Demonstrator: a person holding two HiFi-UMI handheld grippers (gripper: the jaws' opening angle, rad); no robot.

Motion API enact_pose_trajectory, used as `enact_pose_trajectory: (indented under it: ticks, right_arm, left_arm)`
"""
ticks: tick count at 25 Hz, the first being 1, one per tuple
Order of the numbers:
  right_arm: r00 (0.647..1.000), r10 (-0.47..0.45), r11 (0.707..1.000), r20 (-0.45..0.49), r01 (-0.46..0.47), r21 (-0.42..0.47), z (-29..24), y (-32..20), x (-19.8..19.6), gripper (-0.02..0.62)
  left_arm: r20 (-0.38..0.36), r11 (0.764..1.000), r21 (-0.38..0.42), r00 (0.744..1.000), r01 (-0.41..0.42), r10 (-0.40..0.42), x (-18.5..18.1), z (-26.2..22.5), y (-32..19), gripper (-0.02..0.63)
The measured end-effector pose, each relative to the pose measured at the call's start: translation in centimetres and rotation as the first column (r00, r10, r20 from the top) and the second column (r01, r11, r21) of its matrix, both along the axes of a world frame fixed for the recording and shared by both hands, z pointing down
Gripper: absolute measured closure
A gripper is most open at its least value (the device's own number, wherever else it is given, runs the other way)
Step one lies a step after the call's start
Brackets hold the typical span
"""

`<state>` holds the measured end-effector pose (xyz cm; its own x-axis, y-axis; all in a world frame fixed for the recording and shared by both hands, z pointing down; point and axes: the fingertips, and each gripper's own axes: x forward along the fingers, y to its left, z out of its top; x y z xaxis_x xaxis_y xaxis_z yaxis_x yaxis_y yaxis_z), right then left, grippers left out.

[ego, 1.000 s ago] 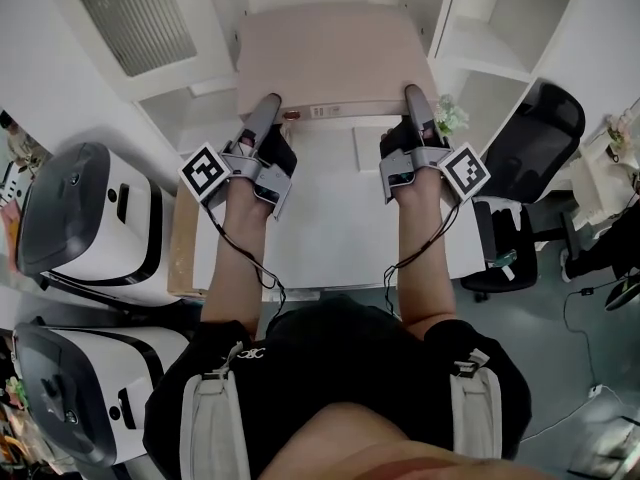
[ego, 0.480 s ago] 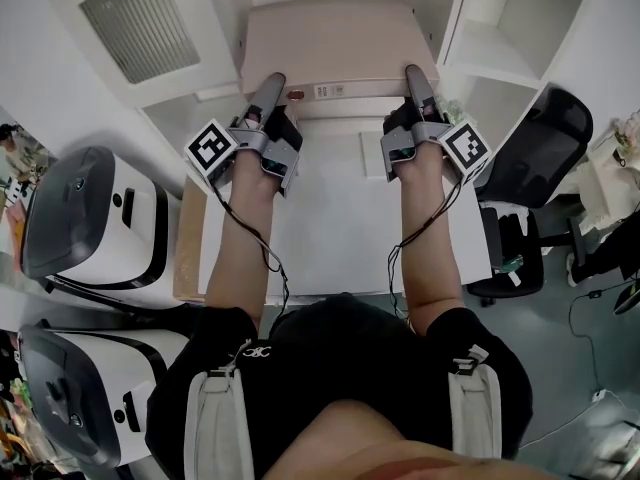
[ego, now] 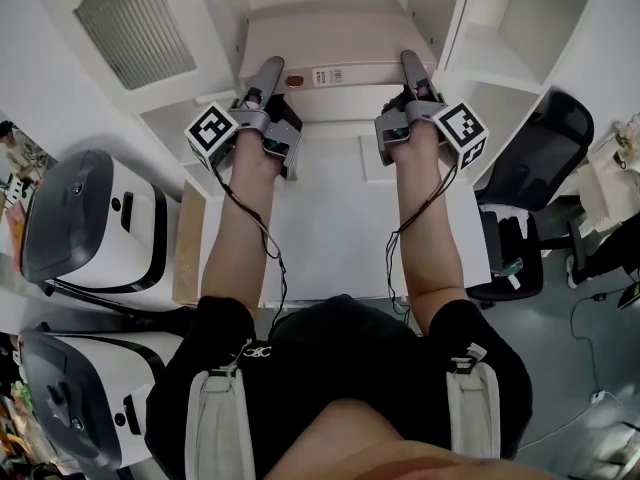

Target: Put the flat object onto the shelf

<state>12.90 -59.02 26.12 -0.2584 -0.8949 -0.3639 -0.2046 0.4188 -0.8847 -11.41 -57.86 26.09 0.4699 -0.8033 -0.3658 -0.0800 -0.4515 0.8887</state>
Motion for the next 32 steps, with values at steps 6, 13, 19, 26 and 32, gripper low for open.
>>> enact_pose_trajectory:
  ticks: [6,13,19,26,32]
  right_arm:
    - [1.0,0.022,1.0,-0.022,-0.022,-0.012,-0.2,-1.1,-0.2,0.295]
    - [0.994,0.066,0.996,-0.085,-0.071,-0.047,-0.4,-1.8,-0.5,0.29]
    - [0.977,0.161,0.979,-0.142,-0.177,-0.105,-0.3,-2.0,-0.6,0.283]
    - [0.964,0.219,0.951,-0.152,-0.245,-0.187,0.0,-2.4,-0.4,0.281]
    - [0.886,0.32,0.906,-0.337,-0.39,-0.163,-0.2,-2.5,1.0,0.24]
  left_arm:
    - [-0.007,0.999,-0.038,1.0,0.025,-0.025,-0.2,0.2,-1.9,0.236]
    - [-0.008,0.995,-0.075,0.997,0.07,-0.07,-0.7,0.4,-3.7,0.205]
    - [-0.016,0.985,-0.094,0.989,0.147,-0.149,-1.3,0.7,-4.8,0.192]
    - [-0.024,0.982,-0.097,0.986,0.161,-0.164,-1.4,0.8,-5.6,0.189]
    - [-0.008,0.985,-0.099,0.99,0.14,-0.141,-0.9,0.8,-5.6,0.189]
